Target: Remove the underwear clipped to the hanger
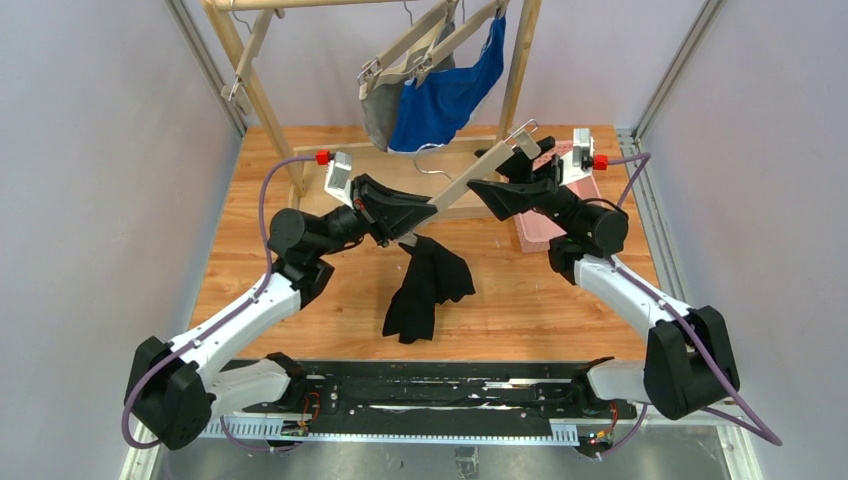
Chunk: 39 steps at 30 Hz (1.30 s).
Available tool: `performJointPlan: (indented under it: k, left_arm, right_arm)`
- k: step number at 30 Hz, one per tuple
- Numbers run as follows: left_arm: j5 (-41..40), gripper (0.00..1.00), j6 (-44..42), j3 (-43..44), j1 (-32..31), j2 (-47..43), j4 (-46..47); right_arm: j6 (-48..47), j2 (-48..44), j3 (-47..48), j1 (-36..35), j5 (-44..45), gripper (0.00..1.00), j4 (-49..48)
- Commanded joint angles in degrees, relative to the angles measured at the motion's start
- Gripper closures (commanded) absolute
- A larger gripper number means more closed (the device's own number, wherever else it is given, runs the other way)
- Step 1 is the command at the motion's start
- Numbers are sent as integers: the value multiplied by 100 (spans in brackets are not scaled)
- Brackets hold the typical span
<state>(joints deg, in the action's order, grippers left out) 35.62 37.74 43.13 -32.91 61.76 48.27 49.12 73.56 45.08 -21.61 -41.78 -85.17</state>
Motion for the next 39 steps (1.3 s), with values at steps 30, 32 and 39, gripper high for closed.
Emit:
performJointPlan:
  k: [30,32,39]
  left_arm:
    - [-242,73,700,-167,-146,455,1647]
    - [-201,61,516,-210,-146,331,1470]
    - [-254,38,-810,-179,-146,-386,-314]
  right_arm:
    - [360,320,682,-309,-332,100,-287]
    - [377,244,679,-309,-356,99,-273]
    - [441,38,615,-309,-375,99,-260]
